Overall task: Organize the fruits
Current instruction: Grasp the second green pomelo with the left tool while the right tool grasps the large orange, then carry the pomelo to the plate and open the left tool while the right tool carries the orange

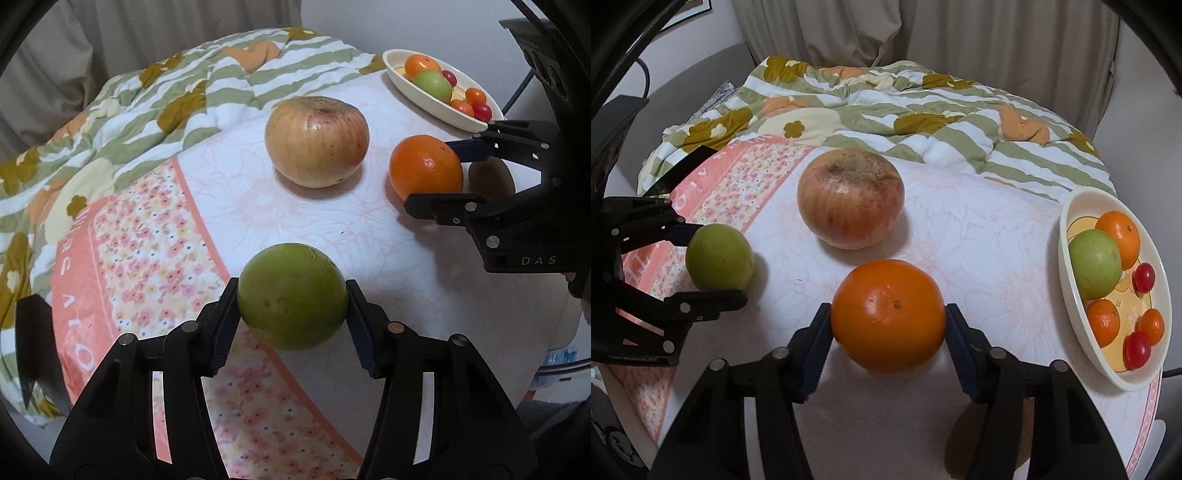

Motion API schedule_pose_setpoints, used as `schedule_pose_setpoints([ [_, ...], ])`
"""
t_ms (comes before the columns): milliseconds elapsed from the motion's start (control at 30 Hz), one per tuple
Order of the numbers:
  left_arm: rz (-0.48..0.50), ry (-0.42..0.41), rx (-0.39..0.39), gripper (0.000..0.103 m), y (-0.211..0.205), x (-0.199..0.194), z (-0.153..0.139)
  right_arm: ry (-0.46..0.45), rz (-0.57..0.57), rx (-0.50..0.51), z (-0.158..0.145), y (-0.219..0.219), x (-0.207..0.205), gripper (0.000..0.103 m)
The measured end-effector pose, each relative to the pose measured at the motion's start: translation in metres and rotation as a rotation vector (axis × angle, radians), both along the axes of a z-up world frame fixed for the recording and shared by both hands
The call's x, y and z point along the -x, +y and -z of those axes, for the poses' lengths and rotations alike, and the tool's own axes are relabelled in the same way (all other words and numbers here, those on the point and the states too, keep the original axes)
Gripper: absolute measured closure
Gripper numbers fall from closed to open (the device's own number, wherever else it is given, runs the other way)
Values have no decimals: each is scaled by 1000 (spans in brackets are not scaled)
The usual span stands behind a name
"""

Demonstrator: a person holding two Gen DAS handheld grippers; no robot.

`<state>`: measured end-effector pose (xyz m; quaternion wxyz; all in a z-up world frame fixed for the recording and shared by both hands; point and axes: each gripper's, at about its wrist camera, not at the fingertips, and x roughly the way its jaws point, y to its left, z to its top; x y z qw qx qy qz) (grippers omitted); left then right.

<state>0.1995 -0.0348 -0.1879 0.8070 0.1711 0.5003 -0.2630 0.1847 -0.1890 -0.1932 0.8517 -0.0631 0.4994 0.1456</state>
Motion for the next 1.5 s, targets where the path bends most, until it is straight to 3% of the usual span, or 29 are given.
schedule_pose_setpoints([
  [400,-41,-56,38,41,20,17,-52,-47,76,-49,-50,12,26,48],
  [733,-21,-111,108,41,5,29,-106,-89,235,-110,-100,-4,61,48],
  [1133,-68,-152,154,41,-91,36,-141,-130,266,-123,-130,-99,74,48],
  [1500,-120,-127,174,41,-202,26,-126,-129,204,-83,-129,-207,54,48],
])
